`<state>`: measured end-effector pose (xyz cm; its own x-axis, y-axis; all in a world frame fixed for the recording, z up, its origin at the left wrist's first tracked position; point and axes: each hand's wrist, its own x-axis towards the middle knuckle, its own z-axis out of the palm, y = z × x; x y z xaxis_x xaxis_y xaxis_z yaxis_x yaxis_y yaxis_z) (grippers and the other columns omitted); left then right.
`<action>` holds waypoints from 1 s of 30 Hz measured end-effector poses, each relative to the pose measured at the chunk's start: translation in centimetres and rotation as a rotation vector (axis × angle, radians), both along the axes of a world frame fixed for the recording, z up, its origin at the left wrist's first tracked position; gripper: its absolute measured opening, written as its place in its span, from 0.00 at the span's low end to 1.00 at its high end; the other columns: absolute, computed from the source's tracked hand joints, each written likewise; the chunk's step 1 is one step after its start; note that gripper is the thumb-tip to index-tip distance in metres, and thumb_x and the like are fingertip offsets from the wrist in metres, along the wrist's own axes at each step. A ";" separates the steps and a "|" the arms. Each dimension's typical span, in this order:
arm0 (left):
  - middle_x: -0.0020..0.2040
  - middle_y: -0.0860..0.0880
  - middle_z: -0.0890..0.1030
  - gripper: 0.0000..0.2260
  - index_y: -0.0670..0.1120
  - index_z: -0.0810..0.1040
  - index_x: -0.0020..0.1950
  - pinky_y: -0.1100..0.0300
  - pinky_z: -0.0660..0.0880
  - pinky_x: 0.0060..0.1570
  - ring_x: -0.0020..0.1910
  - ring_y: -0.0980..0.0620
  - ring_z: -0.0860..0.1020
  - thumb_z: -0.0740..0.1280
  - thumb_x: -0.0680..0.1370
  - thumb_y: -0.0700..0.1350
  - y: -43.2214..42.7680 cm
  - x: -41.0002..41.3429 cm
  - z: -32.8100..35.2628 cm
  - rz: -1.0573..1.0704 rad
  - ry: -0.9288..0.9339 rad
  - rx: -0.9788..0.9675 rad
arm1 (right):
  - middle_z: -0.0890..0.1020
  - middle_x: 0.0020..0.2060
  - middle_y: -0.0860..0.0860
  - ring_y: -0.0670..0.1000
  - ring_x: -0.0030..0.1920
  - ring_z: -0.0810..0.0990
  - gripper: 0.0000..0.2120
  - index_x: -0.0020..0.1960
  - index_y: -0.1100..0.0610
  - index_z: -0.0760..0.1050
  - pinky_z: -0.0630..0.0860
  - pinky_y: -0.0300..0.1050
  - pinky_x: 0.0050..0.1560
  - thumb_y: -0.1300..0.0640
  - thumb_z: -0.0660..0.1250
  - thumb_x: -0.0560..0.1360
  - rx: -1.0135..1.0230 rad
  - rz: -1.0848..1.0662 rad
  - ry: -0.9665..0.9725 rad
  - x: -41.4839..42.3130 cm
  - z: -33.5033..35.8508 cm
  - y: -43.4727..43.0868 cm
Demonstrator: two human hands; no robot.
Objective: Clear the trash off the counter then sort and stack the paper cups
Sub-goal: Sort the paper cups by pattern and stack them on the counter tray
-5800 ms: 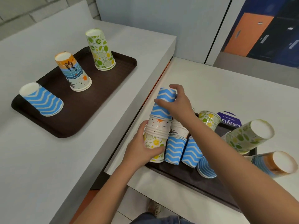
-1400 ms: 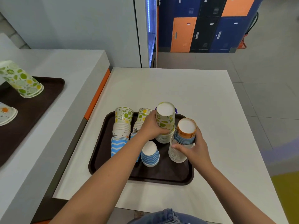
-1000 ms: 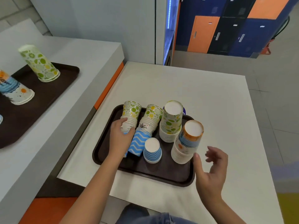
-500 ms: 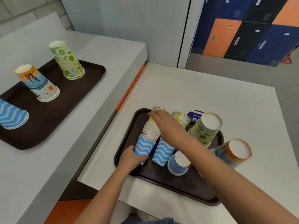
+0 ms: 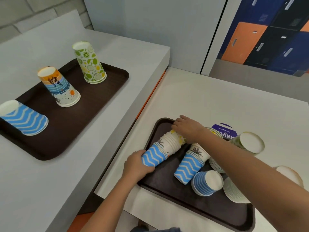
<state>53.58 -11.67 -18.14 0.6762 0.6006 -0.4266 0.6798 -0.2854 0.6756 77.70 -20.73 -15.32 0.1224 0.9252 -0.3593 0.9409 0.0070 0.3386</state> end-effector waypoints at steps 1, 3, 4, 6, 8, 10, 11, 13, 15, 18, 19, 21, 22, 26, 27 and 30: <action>0.52 0.49 0.80 0.33 0.49 0.76 0.60 0.59 0.76 0.48 0.47 0.51 0.80 0.76 0.55 0.52 0.6 -0.3 0.4 0.069 -0.053 -0.041 | 0.73 0.64 0.53 0.54 0.64 0.69 0.29 0.69 0.56 0.65 0.60 0.47 0.70 0.54 0.69 0.70 0.030 -0.019 0.026 -0.1 0.4 0.0; 0.53 0.48 0.78 0.33 0.49 0.75 0.61 0.62 0.75 0.45 0.45 0.53 0.79 0.81 0.58 0.46 2.2 -0.9 1.4 0.234 -0.196 -0.147 | 0.74 0.62 0.53 0.54 0.63 0.70 0.33 0.68 0.55 0.66 0.64 0.46 0.66 0.51 0.72 0.67 0.051 -0.080 0.084 -0.8 1.4 0.1; 0.53 0.47 0.78 0.31 0.48 0.74 0.60 0.63 0.75 0.45 0.46 0.53 0.79 0.81 0.60 0.42 3.0 -1.0 2.2 0.306 -0.269 -0.194 | 0.74 0.61 0.52 0.54 0.62 0.71 0.35 0.68 0.55 0.66 0.65 0.46 0.65 0.49 0.74 0.65 0.045 -0.108 0.109 -1.4 1.8 0.1; 0.53 0.45 0.80 0.28 0.48 0.76 0.58 0.58 0.77 0.49 0.49 0.49 0.81 0.81 0.61 0.42 4.2 -1.0 3.6 0.421 -0.454 -0.303 | 0.76 0.58 0.52 0.53 0.59 0.73 0.35 0.64 0.55 0.69 0.70 0.46 0.60 0.46 0.76 0.62 0.048 -0.161 0.185 -3.0 3.0 -0.1; 0.55 0.42 0.82 0.30 0.44 0.77 0.58 0.53 0.78 0.52 0.53 0.45 0.81 0.80 0.59 0.47 4.4 -0.6 4.9 0.497 -0.625 -0.422 | 0.77 0.54 0.52 0.52 0.55 0.76 0.31 0.59 0.55 0.71 0.74 0.45 0.53 0.46 0.77 0.61 0.065 -0.288 0.404 -4.4 4.3 -0.9; 0.56 0.41 0.81 0.30 0.42 0.76 0.61 0.54 0.79 0.50 0.53 0.46 0.82 0.80 0.61 0.46 4.0 0.2 6.2 0.554 -0.773 -0.530 | 0.77 0.53 0.50 0.51 0.53 0.78 0.32 0.60 0.55 0.71 0.76 0.45 0.51 0.49 0.78 0.61 0.086 -0.443 0.687 -5.4 5.3 -2.1; 0.57 0.41 0.81 0.27 0.42 0.76 0.61 0.56 0.80 0.49 0.52 0.47 0.82 0.78 0.63 0.44 3.7 0.8 6.8 0.582 -0.834 -0.580 | 0.77 0.56 0.50 0.51 0.54 0.77 0.36 0.64 0.54 0.68 0.75 0.45 0.54 0.49 0.78 0.61 0.112 -0.494 0.788 -5.8 5.8 -2.9; 0.59 0.41 0.80 0.20 0.43 0.75 0.61 0.56 0.80 0.52 0.54 0.47 0.81 0.72 0.70 0.42 3.0 1.9 7.8 0.600 -0.903 -0.676 | 0.72 0.65 0.49 0.50 0.63 0.73 0.50 0.75 0.52 0.55 0.70 0.43 0.63 0.48 0.78 0.61 0.141 -0.537 0.897 -6.6 6.4 -4.7; 0.58 0.42 0.81 0.20 0.43 0.74 0.63 0.54 0.79 0.54 0.54 0.47 0.81 0.72 0.72 0.41 2.0 3.0 9.0 0.551 -0.904 -0.721 | 0.66 0.71 0.47 0.48 0.68 0.69 0.57 0.78 0.47 0.42 0.66 0.44 0.69 0.47 0.78 0.62 0.143 -0.543 0.976 -7.6 6.9 -6.2; 0.55 0.44 0.82 0.25 0.42 0.73 0.65 0.53 0.80 0.52 0.52 0.48 0.82 0.73 0.70 0.44 0.9 4.4 10.5 0.474 -0.856 -0.725 | 0.69 0.69 0.45 0.46 0.66 0.71 0.57 0.76 0.41 0.41 0.68 0.45 0.68 0.49 0.78 0.62 0.191 -0.565 1.098 -8.5 7.3 -8.0; 0.56 0.43 0.81 0.25 0.42 0.72 0.66 0.53 0.80 0.52 0.52 0.47 0.82 0.72 0.70 0.44 0.6 4.7 11.0 0.465 -0.834 -0.711 | 0.70 0.68 0.44 0.46 0.65 0.72 0.57 0.76 0.40 0.42 0.69 0.45 0.68 0.48 0.78 0.62 0.217 -0.577 1.125 -8.7 7.5 -8.5; 0.56 0.42 0.82 0.23 0.41 0.73 0.65 0.52 0.80 0.51 0.52 0.46 0.82 0.71 0.72 0.44 0.1 5.4 11.6 0.453 -0.793 -0.668 | 0.72 0.66 0.43 0.45 0.63 0.74 0.56 0.75 0.38 0.44 0.71 0.46 0.66 0.47 0.79 0.61 0.260 -0.604 1.149 -9.0 7.9 -9.4; 0.55 0.42 0.82 0.20 0.41 0.74 0.64 0.52 0.81 0.50 0.51 0.47 0.83 0.70 0.73 0.43 -0.2 5.7 11.9 0.445 -0.781 -0.643 | 0.72 0.65 0.43 0.46 0.62 0.74 0.55 0.75 0.39 0.45 0.71 0.47 0.65 0.47 0.79 0.60 0.276 -0.617 1.147 -9.1 8.2 -9.9; 0.52 0.45 0.83 0.16 0.42 0.76 0.60 0.54 0.81 0.48 0.47 0.50 0.84 0.70 0.74 0.43 -1.9 6.8 12.8 0.436 -0.779 -0.616 | 0.75 0.60 0.43 0.46 0.58 0.76 0.52 0.73 0.37 0.49 0.74 0.47 0.61 0.46 0.79 0.60 0.336 -0.681 1.070 -9.6 10.0 -12.7; 0.52 0.45 0.84 0.16 0.41 0.76 0.60 0.54 0.81 0.48 0.48 0.49 0.84 0.71 0.74 0.44 -2.3 7.0 13.0 0.450 -0.790 -0.617 | 0.76 0.59 0.41 0.45 0.57 0.77 0.51 0.72 0.36 0.49 0.74 0.46 0.60 0.46 0.78 0.60 0.343 -0.694 1.050 -9.9 10.5 -13.6; 0.52 0.45 0.83 0.15 0.42 0.76 0.59 0.55 0.81 0.48 0.48 0.50 0.84 0.71 0.74 0.44 -3.2 7.9 13.9 0.511 -0.845 -0.594 | 0.76 0.56 0.39 0.42 0.55 0.77 0.50 0.71 0.34 0.49 0.74 0.40 0.57 0.45 0.77 0.60 0.368 -0.736 0.979 -10.8 11.8 -16.5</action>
